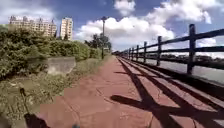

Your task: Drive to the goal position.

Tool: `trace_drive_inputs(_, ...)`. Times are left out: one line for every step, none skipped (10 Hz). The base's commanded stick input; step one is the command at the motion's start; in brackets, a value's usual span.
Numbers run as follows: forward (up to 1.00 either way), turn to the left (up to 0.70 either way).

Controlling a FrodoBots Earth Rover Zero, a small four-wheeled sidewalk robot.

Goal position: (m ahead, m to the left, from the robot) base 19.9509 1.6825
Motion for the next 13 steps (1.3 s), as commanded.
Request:
trace_drive_inputs(0.85,0.00)
trace_drive_inputs(0.85,0.00)
trace_drive_inputs(0.85,0.00)
trace_drive_inputs(0.85,0.00)
trace_drive_inputs(0.85,0.00)
trace_drive_inputs(0.85,-0.34)
trace_drive_inputs(0.85,-0.34)
trace_drive_inputs(0.85,-0.34)
trace_drive_inputs(0.85,-0.32)
trace_drive_inputs(0.85,-0.12)
trace_drive_inputs(0.85,0.00)
trace_drive_inputs(0.85,0.00)
trace_drive_inputs(0.85,0.00)
